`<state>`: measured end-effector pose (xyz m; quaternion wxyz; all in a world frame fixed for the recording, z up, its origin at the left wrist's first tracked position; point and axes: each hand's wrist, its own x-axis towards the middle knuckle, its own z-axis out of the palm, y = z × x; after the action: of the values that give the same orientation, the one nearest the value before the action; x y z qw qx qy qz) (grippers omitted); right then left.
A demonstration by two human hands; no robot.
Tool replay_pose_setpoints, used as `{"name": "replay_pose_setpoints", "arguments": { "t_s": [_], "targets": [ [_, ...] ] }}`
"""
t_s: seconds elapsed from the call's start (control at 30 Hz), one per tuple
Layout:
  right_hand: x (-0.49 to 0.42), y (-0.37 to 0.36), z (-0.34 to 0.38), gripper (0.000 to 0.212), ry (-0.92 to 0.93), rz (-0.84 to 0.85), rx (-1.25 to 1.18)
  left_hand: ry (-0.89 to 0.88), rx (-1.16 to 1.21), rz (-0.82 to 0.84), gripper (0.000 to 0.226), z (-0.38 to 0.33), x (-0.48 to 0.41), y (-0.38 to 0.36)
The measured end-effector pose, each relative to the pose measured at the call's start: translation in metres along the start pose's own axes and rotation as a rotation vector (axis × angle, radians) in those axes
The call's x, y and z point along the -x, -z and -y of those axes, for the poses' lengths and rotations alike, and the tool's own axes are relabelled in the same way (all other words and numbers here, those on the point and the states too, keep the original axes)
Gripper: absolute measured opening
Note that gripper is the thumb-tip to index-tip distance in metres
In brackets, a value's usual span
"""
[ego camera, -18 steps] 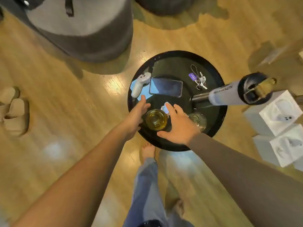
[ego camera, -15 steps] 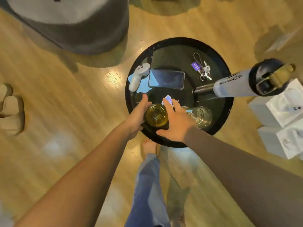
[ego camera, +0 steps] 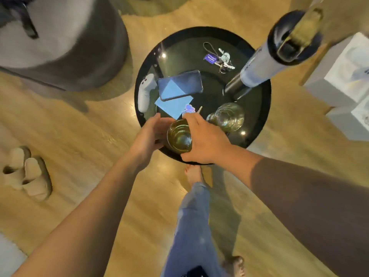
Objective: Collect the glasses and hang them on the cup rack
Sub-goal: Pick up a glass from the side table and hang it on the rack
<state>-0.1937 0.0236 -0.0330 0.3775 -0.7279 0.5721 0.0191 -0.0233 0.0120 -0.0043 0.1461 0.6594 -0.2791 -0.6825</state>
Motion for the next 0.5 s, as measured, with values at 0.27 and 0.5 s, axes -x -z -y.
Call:
{"name": "replay_pose_setpoints", "arguments": {
  "t_s": [0.27, 0.5],
  "targets": [
    [0.194, 0.133, 0.007, 0.079, -0.271, -0.369, -0.924, -0.337, -0.117, 0.358, 0.048, -0.084, 0.16, -0.113],
    [0.483, 0.173, -0.034, 0.111, -0.388, -0.999, -1.135, -0.534, -0.376, 0.769, 0.086, -0.053, 0.347, -0.32]
  ]
}}
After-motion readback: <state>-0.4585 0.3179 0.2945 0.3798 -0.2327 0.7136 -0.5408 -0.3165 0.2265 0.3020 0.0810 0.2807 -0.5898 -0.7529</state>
